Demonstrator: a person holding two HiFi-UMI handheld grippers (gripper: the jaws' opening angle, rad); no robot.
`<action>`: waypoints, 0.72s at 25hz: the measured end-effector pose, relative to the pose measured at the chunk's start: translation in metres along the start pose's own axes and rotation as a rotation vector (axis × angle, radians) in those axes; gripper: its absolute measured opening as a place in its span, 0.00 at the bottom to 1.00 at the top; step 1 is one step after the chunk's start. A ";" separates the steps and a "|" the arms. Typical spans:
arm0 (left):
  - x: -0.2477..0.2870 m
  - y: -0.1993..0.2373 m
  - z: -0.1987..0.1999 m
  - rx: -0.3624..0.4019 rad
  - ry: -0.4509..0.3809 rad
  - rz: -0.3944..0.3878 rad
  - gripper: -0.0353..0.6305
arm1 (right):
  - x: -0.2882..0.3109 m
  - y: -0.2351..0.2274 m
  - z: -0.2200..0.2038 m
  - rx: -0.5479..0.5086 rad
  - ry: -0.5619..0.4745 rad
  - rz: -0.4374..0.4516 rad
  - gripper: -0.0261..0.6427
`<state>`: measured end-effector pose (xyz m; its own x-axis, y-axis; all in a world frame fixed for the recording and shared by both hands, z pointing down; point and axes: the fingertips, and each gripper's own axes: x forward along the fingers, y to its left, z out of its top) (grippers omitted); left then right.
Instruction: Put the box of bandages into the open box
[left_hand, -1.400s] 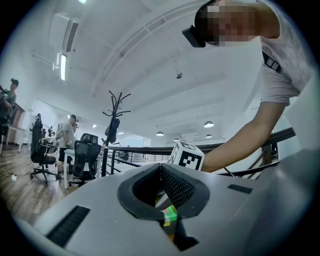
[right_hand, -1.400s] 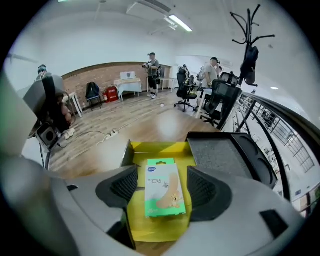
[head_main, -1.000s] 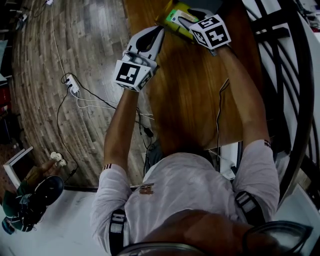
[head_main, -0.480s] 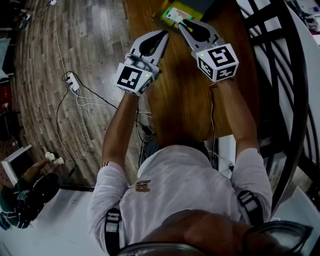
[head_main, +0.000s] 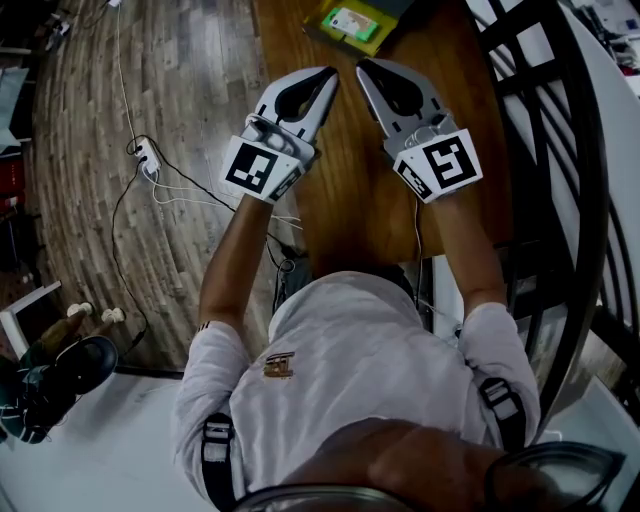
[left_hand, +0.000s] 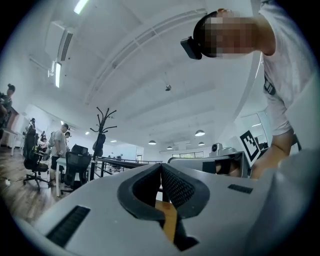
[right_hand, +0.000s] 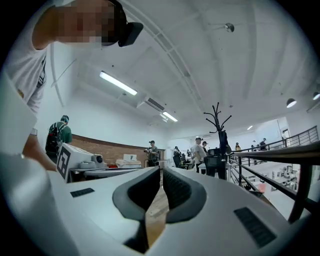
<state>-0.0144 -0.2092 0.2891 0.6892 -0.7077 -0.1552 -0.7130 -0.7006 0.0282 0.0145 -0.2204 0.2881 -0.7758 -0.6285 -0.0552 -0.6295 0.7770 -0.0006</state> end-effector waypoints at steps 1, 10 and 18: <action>-0.002 -0.006 0.002 0.001 -0.003 -0.001 0.08 | -0.006 0.004 0.002 0.002 -0.014 0.005 0.11; -0.034 -0.050 0.028 0.013 -0.045 0.022 0.08 | -0.063 0.048 0.020 0.022 -0.083 0.020 0.10; -0.046 -0.069 0.032 -0.024 -0.067 0.055 0.08 | -0.085 0.052 0.013 0.076 -0.105 -0.003 0.09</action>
<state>-0.0012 -0.1254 0.2627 0.6385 -0.7380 -0.2183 -0.7456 -0.6635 0.0621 0.0482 -0.1262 0.2795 -0.7628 -0.6265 -0.1598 -0.6232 0.7783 -0.0763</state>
